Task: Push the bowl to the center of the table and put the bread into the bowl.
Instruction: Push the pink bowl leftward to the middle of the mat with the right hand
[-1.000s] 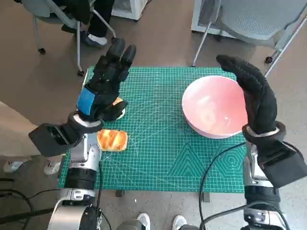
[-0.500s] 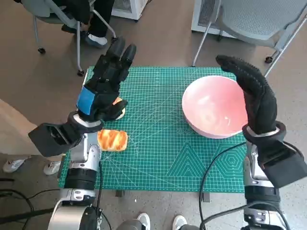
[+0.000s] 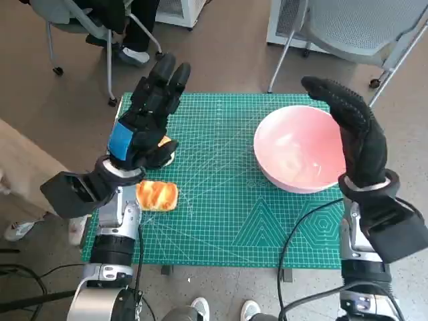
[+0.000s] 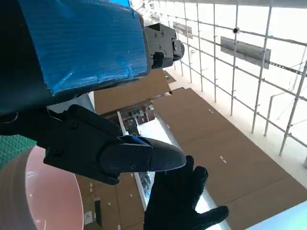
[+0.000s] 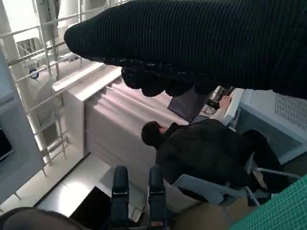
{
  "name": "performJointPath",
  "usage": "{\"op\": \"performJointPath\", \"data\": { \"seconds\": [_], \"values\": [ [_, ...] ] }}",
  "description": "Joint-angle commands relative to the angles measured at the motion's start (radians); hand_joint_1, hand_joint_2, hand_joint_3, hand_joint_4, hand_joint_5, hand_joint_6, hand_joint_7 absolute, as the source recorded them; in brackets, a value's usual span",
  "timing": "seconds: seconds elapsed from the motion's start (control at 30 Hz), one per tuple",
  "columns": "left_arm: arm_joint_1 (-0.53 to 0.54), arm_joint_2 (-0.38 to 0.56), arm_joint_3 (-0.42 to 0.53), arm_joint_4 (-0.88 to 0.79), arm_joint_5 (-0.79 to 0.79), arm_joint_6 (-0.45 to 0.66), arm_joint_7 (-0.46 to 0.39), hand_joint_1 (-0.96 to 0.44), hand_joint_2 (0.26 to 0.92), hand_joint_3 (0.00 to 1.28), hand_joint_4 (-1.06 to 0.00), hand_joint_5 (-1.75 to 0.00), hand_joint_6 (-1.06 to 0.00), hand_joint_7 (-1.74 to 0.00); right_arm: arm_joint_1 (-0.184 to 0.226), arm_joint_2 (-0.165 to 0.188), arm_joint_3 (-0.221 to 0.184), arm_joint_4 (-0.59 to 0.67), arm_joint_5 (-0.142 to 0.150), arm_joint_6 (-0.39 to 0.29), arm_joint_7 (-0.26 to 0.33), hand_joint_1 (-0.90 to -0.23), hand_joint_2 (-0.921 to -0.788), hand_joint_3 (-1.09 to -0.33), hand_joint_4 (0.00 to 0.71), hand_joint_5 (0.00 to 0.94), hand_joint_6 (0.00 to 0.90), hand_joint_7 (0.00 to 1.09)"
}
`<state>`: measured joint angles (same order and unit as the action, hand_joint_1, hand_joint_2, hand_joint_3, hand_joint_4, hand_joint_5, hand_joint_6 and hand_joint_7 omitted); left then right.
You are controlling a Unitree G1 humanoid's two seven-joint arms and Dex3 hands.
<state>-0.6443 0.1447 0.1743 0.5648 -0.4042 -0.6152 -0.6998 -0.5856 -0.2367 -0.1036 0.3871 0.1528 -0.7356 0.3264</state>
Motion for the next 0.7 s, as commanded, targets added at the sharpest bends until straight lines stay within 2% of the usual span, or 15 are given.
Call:
{"op": "performJointPath", "data": {
  "seconds": [0.03, 0.27, 0.4, 0.53, 0.7],
  "values": [
    [0.007, -0.005, 0.0, -0.008, 0.001, 0.001, 0.001, -0.7, 0.921, 0.29, 0.0, 0.0, -0.03, -0.19, 0.026, -0.007, -0.004, 0.008, 0.001, 0.015, 0.004, -0.686, -0.921, -0.786, 0.164, 0.001, -0.001, 0.47],
    [0.007, -0.005, 0.0, -0.008, 0.0, 0.004, 0.001, -0.7, 0.921, 0.29, 0.0, 0.0, -0.03, -0.19, 0.02, -0.019, -0.021, 0.032, 0.004, 0.011, 0.001, -0.676, -0.921, -0.79, 0.165, 0.001, -0.001, 0.47],
    [0.008, -0.007, -0.001, -0.008, 0.004, 0.001, 0.004, -0.7, 0.921, 0.29, 0.0, 0.0, -0.03, -0.2, 0.005, -0.04, -0.048, 0.071, 0.015, 0.005, 0.002, -0.684, -0.921, -0.789, 0.167, 0.002, 0.001, 0.47],
    [0.008, -0.006, 0.0, -0.006, 0.003, 0.002, 0.004, -0.7, 0.921, 0.29, 0.0, 0.0, -0.02, -0.2, -0.027, -0.065, -0.082, 0.143, 0.023, -0.01, -0.002, -0.692, -0.921, -0.788, 0.17, 0.003, 0.005, 0.47],
    [0.009, -0.005, 0.001, -0.004, -0.002, 0.002, 0.0, -0.7, 0.921, 0.29, 0.0, 0.0, -0.02, -0.21, -0.073, -0.094, -0.125, 0.257, 0.017, -0.038, -0.024, -0.701, -0.921, -0.789, 0.166, 0.014, 0.026, 0.44]
  ]
}}
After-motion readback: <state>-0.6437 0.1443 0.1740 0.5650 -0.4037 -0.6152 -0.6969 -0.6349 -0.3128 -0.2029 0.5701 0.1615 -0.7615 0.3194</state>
